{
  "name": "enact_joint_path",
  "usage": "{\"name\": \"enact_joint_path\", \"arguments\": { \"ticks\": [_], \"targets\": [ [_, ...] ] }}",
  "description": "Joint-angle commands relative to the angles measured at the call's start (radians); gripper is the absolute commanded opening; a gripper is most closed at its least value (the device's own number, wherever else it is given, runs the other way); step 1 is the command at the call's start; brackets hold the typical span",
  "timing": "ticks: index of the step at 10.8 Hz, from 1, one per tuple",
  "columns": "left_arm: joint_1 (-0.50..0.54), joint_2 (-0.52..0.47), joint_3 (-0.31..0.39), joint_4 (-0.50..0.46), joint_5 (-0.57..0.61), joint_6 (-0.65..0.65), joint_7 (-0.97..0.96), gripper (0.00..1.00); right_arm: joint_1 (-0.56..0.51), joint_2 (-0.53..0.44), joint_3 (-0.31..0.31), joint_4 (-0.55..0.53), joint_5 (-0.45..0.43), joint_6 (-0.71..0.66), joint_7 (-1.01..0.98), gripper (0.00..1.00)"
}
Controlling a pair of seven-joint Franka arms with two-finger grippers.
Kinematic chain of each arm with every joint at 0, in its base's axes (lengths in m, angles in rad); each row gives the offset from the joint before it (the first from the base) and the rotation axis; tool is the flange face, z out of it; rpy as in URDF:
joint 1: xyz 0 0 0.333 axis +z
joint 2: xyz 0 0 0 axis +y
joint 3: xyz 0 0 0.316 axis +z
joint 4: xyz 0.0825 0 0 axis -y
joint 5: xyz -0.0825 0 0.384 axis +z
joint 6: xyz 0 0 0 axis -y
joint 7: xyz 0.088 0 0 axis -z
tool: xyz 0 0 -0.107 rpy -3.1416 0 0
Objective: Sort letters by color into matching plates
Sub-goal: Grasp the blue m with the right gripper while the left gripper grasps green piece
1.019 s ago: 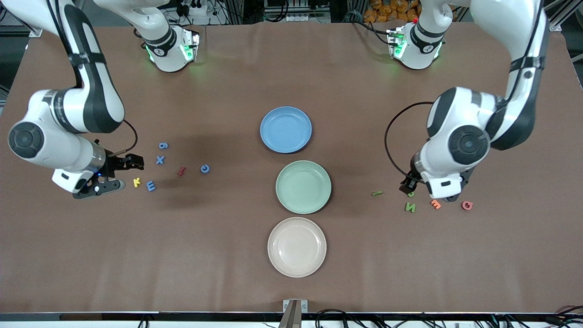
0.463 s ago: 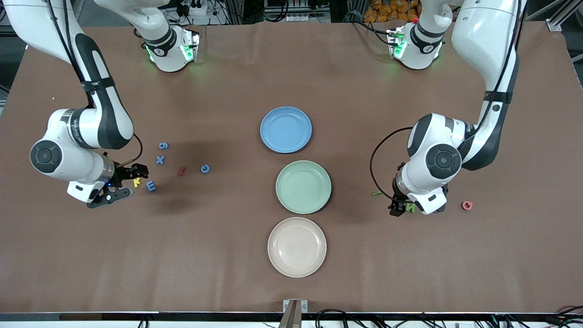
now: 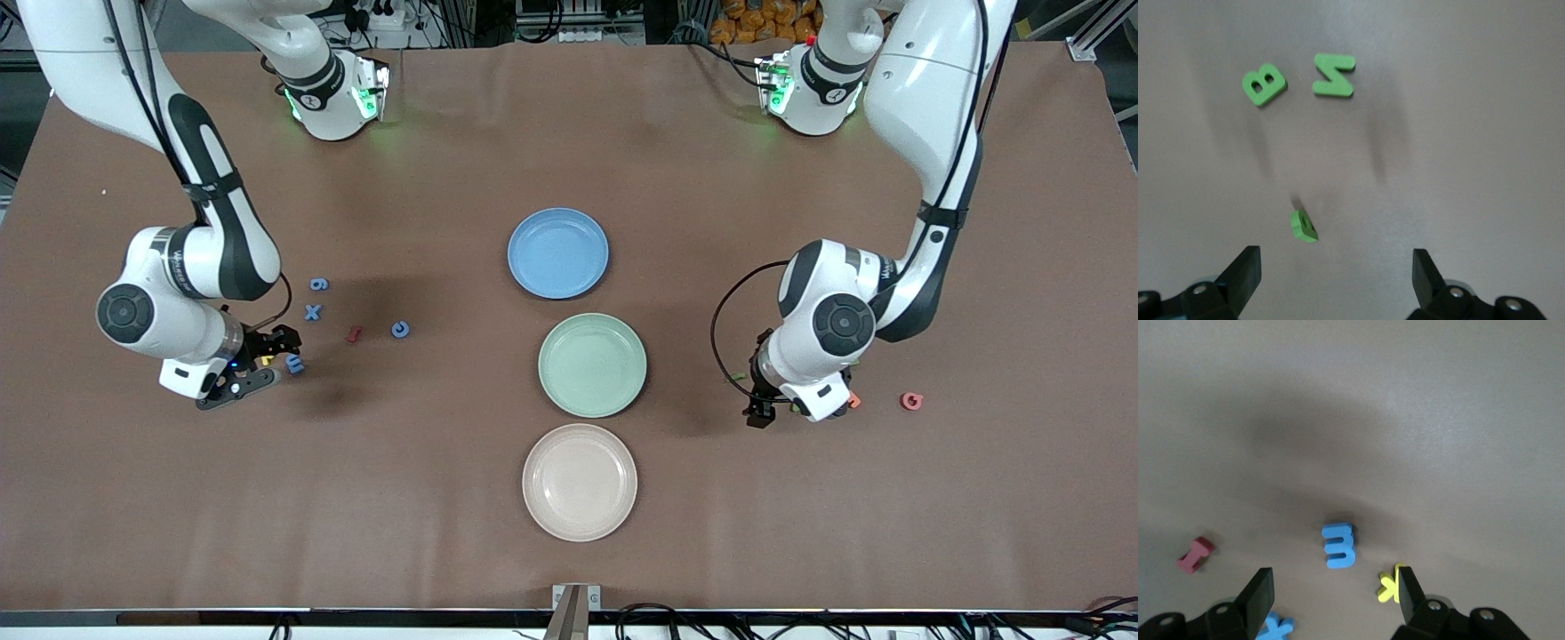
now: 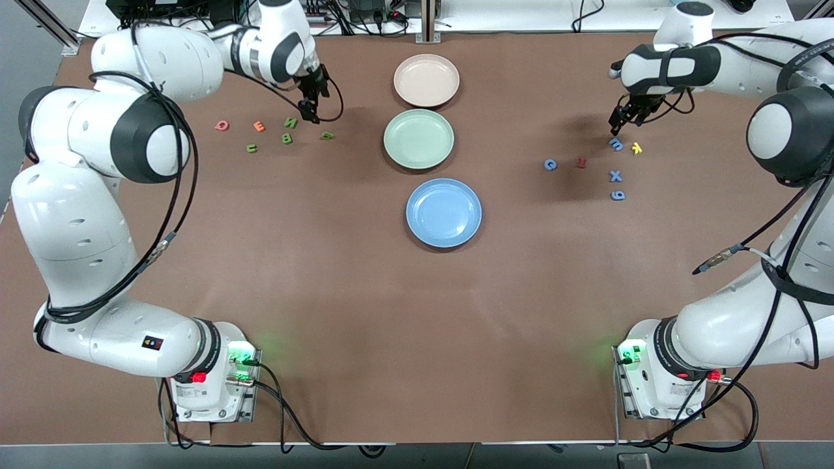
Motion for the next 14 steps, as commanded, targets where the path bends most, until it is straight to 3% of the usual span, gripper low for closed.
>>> {"name": "enact_joint_path", "arguments": {
  "ticks": [1, 8, 11, 12, 13, 14],
  "targets": [
    [-0.022, -0.014, 0.004, -0.084, -0.018, 0.069, -0.029, 1.00, 0.002, 0.000, 0.006, -0.084, -0.010, 0.116, -0.053, 0.76],
    [-0.024, 0.037, 0.006, -0.087, -0.006, 0.115, -0.061, 1.00, -0.004, 0.061, 0.007, -0.091, -0.010, 0.197, -0.090, 0.71],
    [-0.033, 0.045, 0.009, -0.087, -0.003, 0.118, -0.061, 1.00, -0.006, 0.080, 0.007, -0.090, -0.010, 0.218, -0.101, 0.64],
    [-0.033, 0.048, 0.010, -0.087, -0.003, 0.118, -0.061, 1.00, -0.007, 0.083, 0.007, -0.090, -0.010, 0.226, -0.113, 0.57],
    [-0.033, 0.049, 0.010, -0.088, -0.003, 0.118, -0.062, 1.00, -0.013, 0.086, 0.007, -0.085, -0.009, 0.228, -0.142, 0.39],
    [-0.033, 0.051, 0.012, -0.088, -0.003, 0.118, -0.061, 1.00, -0.016, 0.086, 0.007, -0.082, -0.007, 0.228, -0.168, 0.12]
  ]
}}
